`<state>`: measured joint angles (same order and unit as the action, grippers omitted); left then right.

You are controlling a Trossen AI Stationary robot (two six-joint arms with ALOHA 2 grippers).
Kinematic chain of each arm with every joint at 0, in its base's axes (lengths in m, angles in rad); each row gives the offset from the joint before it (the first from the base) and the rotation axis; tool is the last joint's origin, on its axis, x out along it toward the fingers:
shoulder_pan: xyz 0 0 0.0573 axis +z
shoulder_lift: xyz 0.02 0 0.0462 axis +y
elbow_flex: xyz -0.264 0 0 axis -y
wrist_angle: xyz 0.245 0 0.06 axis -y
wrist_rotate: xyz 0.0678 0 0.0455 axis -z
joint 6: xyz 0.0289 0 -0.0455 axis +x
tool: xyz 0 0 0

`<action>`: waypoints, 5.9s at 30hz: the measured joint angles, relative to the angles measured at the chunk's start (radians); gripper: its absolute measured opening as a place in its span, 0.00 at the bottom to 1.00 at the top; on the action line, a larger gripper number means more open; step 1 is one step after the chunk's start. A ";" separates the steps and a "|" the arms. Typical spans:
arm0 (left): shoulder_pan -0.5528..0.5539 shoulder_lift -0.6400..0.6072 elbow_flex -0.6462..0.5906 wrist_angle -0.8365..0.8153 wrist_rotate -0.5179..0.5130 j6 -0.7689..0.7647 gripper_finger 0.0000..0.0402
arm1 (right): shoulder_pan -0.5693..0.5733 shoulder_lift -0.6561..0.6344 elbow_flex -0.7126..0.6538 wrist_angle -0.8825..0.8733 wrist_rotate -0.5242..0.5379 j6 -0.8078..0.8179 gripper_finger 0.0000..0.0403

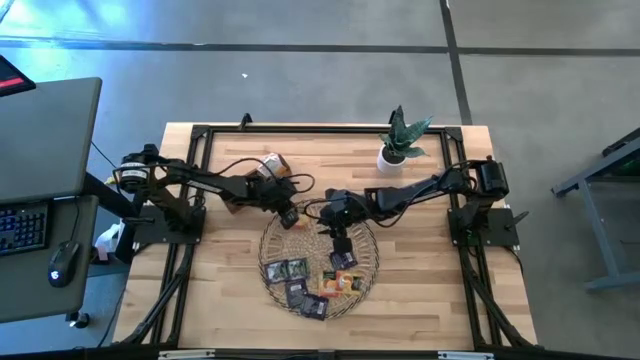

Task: Pick & Place Tea
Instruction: Put the top left orange tea bag into the middle compartment of the wooden organizer

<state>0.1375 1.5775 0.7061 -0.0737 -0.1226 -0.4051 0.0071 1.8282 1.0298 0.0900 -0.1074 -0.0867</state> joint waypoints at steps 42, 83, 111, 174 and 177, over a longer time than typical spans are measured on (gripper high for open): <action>0.001 0.057 0.056 -0.032 0.137 -0.102 0.38 | -0.018 0.212 -0.046 0.303 0.058 0.219 0.01; 0.000 0.012 0.049 -0.032 0.138 -0.186 0.38 | -0.022 0.206 -0.048 0.319 0.023 0.210 0.00; -0.038 0.080 0.052 0.019 0.191 -0.199 0.28 | -0.019 0.206 -0.048 0.304 0.011 0.210 0.00; -0.047 -0.272 0.073 -0.821 -0.582 -0.430 0.00 | -0.021 0.206 -0.048 0.280 0.035 0.183 0.00; -0.047 -0.267 0.073 -0.819 -0.620 -0.428 0.00 | -0.021 0.206 -0.048 0.281 0.035 0.183 0.00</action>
<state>0.0910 1.3109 0.7795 -0.8932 -0.7428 -0.8326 -0.0135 2.0346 0.9817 0.3706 -0.0723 0.0965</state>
